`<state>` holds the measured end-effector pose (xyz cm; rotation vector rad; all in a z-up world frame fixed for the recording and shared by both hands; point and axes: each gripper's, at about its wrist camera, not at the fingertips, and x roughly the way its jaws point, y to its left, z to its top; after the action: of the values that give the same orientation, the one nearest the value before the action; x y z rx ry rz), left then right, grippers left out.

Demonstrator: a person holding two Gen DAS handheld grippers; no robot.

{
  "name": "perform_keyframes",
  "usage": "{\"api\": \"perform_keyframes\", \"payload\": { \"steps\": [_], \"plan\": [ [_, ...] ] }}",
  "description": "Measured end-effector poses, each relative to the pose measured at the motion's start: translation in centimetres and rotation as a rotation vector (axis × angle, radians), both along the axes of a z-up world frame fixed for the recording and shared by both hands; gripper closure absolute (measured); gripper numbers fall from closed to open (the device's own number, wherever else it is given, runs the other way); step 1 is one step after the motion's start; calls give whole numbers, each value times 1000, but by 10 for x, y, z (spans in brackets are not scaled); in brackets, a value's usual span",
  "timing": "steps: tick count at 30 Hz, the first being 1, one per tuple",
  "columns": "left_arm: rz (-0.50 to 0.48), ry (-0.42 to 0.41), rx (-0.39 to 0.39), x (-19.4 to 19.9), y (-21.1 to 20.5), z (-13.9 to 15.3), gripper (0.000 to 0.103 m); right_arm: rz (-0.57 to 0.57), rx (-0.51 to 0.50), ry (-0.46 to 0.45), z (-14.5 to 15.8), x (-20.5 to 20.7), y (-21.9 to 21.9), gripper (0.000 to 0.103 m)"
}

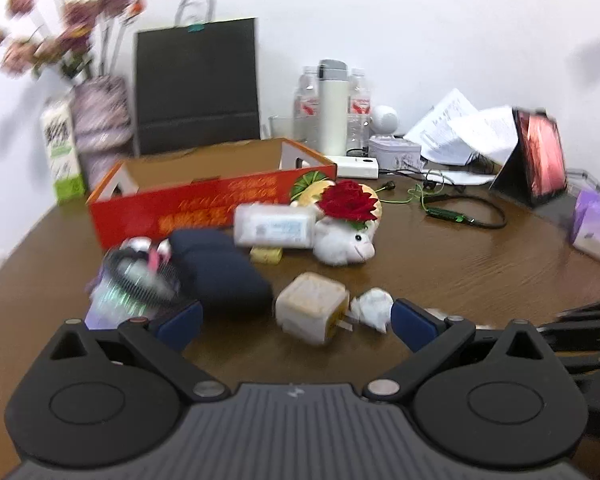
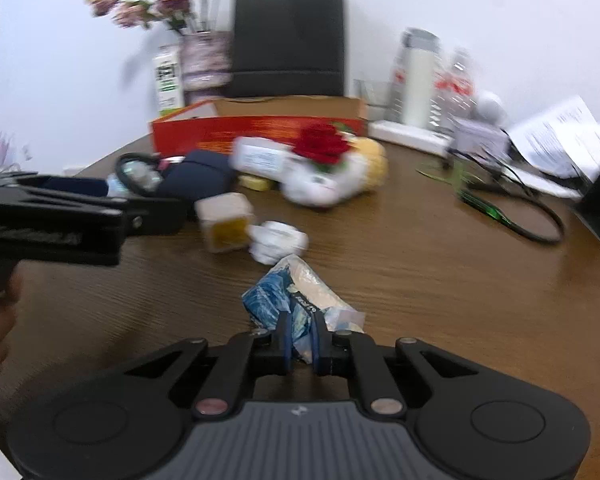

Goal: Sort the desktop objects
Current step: 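Grasp the white plug adapter with the left tool while the right tool grasps the blue tissue pack, then carry the plug adapter and tissue pack into the cardboard box with both tools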

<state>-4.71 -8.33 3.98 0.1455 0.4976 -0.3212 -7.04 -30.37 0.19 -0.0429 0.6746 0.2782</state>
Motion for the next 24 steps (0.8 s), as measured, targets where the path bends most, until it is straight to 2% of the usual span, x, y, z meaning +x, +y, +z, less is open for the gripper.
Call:
{"api": "perform_keyframes", "payload": {
  "steps": [2, 3, 4, 5, 7, 8, 9, 12, 16, 18, 20, 24],
  "plan": [
    [-35, -15, 36, 16, -13, -4, 0, -6, 8, 6, 0, 4, -13, 93],
    [-51, -22, 37, 25, -17, -7, 1, -15, 20, 5, 1, 6, -17, 88],
    [-65, -2, 36, 35, -20, -11, 2, -24, 37, -2, 2, 7, -21, 87],
    [-74, 29, 23, 44, -20, -14, 6, -25, 53, -12, 3, 9, -24, 86],
    [-87, 75, -47, 55, -15, -18, 16, -21, 95, -31, 4, 11, -29, 74],
    [-101, 96, -76, 58, -14, -20, 21, -23, 98, -31, 3, 14, -30, 66],
    [-107, 117, -82, 60, -14, -22, 31, -27, 93, -30, 2, 16, -29, 65],
    [-74, 134, -61, 58, -15, -25, 49, -43, 70, -20, 0, 27, -27, 65],
    [-14, 153, -63, 45, -11, -27, 56, -52, 36, -9, -3, 36, -21, 62],
    [25, 142, -70, 34, -8, -27, 56, -25, 35, -13, -6, 34, -19, 54],
    [33, 124, -58, 25, -8, -24, 60, -5, -4, -31, -9, 30, -12, 55],
    [67, 146, -76, 6, 1, -20, 60, 25, -72, -51, -10, 25, 1, 68]
  ]
}}
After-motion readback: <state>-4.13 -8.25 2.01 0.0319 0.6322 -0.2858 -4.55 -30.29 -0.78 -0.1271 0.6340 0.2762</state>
